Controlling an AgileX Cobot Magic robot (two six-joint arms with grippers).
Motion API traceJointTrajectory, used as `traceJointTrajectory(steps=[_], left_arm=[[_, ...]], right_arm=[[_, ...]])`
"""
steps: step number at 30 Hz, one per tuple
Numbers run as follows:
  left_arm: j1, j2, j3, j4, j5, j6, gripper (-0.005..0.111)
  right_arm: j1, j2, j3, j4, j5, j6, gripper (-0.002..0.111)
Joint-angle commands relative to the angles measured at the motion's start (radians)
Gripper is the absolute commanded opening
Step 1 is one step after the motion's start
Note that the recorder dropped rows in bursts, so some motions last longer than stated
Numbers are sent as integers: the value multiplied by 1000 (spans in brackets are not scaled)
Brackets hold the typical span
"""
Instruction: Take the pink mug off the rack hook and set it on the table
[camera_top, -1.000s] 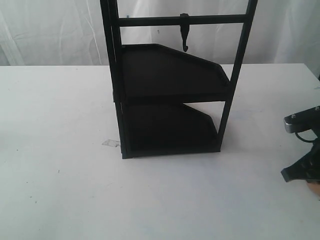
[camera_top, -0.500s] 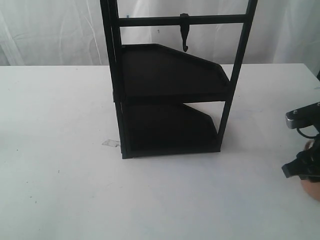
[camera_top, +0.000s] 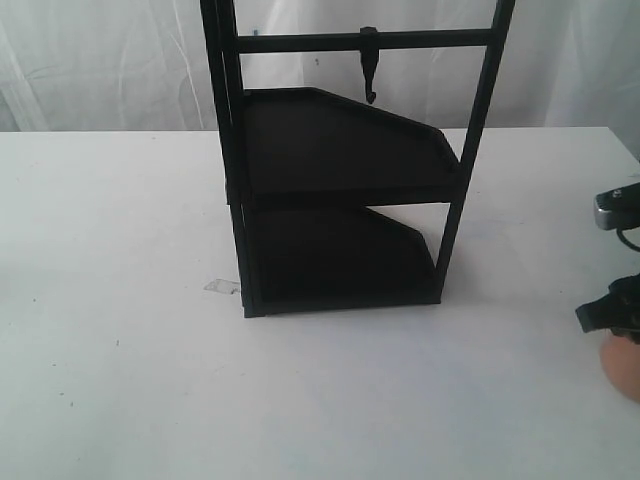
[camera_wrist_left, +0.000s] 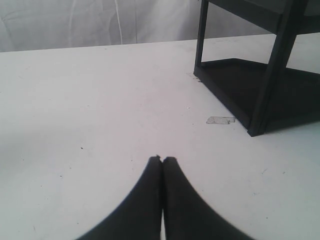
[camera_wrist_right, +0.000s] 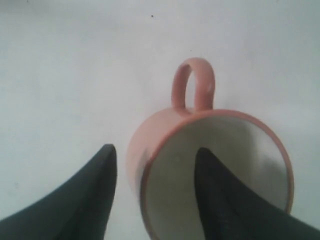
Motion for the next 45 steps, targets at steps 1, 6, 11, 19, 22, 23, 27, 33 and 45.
traceJointTrajectory(steps=[1,6,11,19,22,23,27,33,45], left_arm=[[3,-4,4,-2,5,-6,0],[3,-4,4,-2,5,-6,0],[3,-4,4,-2,5,-6,0],[3,-4,4,-2,5,-6,0],[3,-4,4,-2,5,-6,0],[3,-4,4,-2,5,-6,0],[3,-4,4,-2,5,-6,0],[3,-4,4,-2,5,-6,0],[3,-4,4,-2,5,-6,0]], right_arm=[[-6,-76,-1,-5,11,18,46],[-6,-184,-1,-5,12,39,46],[-4,-388,41,0,-69,48,31],[-4,-894,179,254,-127,67,0],[-4,-990,179,320,-72,71,0],[-4,-1010,179,323,-66,71,0],[-4,-1071,179,324,-66,71,0],[-4,-1099,179,324,-66,71,0],[-4,-1094,187,324,-68,71,0]])
